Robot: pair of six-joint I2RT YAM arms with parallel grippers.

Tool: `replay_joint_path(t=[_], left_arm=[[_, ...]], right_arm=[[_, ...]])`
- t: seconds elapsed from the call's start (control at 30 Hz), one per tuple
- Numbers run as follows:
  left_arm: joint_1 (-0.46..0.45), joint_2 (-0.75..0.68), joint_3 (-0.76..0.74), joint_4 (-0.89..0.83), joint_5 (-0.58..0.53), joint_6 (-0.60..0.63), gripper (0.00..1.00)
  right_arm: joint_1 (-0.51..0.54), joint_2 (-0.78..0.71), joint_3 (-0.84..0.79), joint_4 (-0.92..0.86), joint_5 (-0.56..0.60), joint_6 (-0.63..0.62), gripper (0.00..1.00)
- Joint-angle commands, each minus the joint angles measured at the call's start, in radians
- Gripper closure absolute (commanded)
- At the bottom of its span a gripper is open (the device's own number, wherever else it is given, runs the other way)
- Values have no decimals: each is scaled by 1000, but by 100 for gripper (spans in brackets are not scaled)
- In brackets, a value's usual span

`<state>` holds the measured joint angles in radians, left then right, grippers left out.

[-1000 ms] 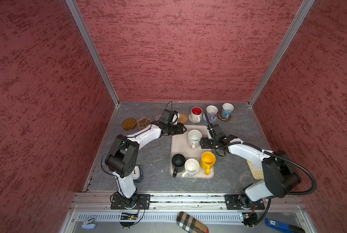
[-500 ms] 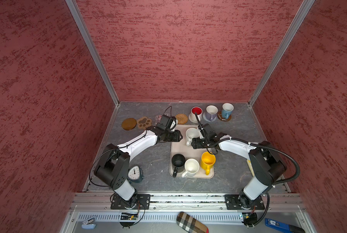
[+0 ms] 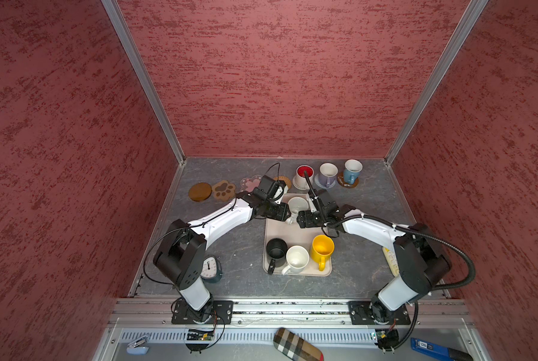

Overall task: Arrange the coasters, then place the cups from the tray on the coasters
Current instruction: 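Lower the left gripper into the speckled mug rim while the right gripper hovers beside it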

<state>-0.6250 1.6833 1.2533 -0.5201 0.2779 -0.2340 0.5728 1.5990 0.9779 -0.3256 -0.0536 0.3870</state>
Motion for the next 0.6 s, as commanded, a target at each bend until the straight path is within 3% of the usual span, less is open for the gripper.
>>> replay_joint_path(t=[0.0, 0.23, 0.57], left_arm=[[-31, 35, 50, -57, -37, 59, 51], [-104, 97, 105, -131, -162, 71, 44], [-110, 189, 176, -172, -209, 61, 46]], right_arm=[[-2, -49, -39, 0, 43, -10, 16], [-18, -115, -101, 10, 77, 3, 14], [-67, -199, -156, 38, 60, 10, 14]])
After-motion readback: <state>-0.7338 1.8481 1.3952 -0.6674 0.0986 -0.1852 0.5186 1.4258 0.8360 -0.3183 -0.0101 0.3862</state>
